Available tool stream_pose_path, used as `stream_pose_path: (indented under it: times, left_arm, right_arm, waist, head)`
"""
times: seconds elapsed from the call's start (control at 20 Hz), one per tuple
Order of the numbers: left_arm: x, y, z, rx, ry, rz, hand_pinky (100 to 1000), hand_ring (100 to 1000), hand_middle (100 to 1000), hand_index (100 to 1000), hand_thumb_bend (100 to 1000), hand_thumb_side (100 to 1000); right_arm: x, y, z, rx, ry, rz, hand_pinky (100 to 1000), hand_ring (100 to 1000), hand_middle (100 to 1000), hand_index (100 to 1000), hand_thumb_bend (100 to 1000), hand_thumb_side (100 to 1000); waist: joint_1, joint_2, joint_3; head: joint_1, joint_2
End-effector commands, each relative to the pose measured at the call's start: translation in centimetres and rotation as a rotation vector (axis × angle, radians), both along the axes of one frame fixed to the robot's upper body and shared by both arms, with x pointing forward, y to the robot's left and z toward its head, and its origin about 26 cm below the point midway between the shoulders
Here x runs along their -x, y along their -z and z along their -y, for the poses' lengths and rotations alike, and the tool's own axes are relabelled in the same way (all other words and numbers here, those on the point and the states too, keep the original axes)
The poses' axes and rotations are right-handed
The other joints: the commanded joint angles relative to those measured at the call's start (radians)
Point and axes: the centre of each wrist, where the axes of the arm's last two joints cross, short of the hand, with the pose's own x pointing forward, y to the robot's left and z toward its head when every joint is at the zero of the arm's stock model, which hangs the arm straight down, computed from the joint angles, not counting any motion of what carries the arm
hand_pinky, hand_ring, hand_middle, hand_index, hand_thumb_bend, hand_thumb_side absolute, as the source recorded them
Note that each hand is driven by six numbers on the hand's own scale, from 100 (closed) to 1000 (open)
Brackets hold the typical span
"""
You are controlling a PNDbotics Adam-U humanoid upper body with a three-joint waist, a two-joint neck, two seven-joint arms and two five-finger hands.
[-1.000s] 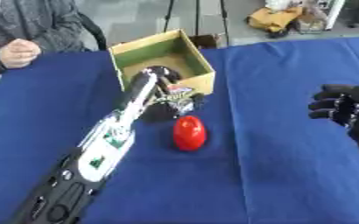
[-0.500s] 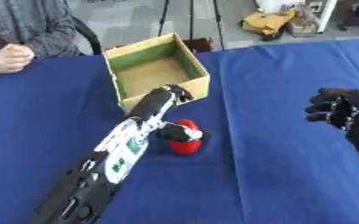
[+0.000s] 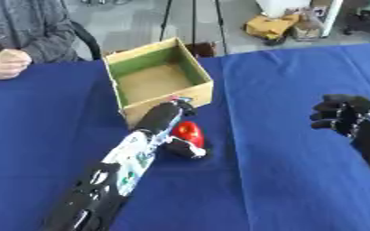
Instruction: Pick up objects on the table and place them in the box.
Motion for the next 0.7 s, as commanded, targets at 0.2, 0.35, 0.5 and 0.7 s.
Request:
stream_pose_path:
  times: [0.2, 0.35, 0.5, 0.7]
  left_arm:
    - [-0.18, -0.06, 0.06, 0.016, 0.007, -0.028, 435, 530, 618, 763, 592, 389]
    - [-0.14, -0.04, -0.08, 0.012, 0.007, -0.062, 415, 519, 614, 761, 505, 367]
    - [-0.08, -0.04, -0.28, 0.016, 0.002, -0.093, 336, 478, 601, 741, 163, 283]
    - [0.03, -0.21, -0.63, 0.052, -0.010, -0.127, 253, 420, 572, 718, 100, 265]
  right_arm:
    - [-0.01, -0.90, 0.02, 0.005, -0.008, 0.031, 729, 734, 701, 823, 116, 809]
    - [0.01, -0.87, 0.03, 0.004, -0.007, 0.029, 729, 734, 701, 823, 117, 809]
    - [0.00, -0.84, 0.03, 0.003, -0.007, 0.027, 729, 734, 702, 824, 116, 809]
    - [0.00, -0.79, 0.05, 0.003, -0.005, 0.025, 729, 734, 702, 824, 115, 811]
  waist:
    - [-0.005, -0.012, -0.001]
    - [-0.005, -0.013, 0.000]
    - [-0.005, -0.014, 0.001]
    - [-0.004, -0.016, 0.002]
  head:
    - [0.001, -0.003]
    - [0.001, -0.002]
    - [0.000, -0.001]
    - [0.000, 0.000]
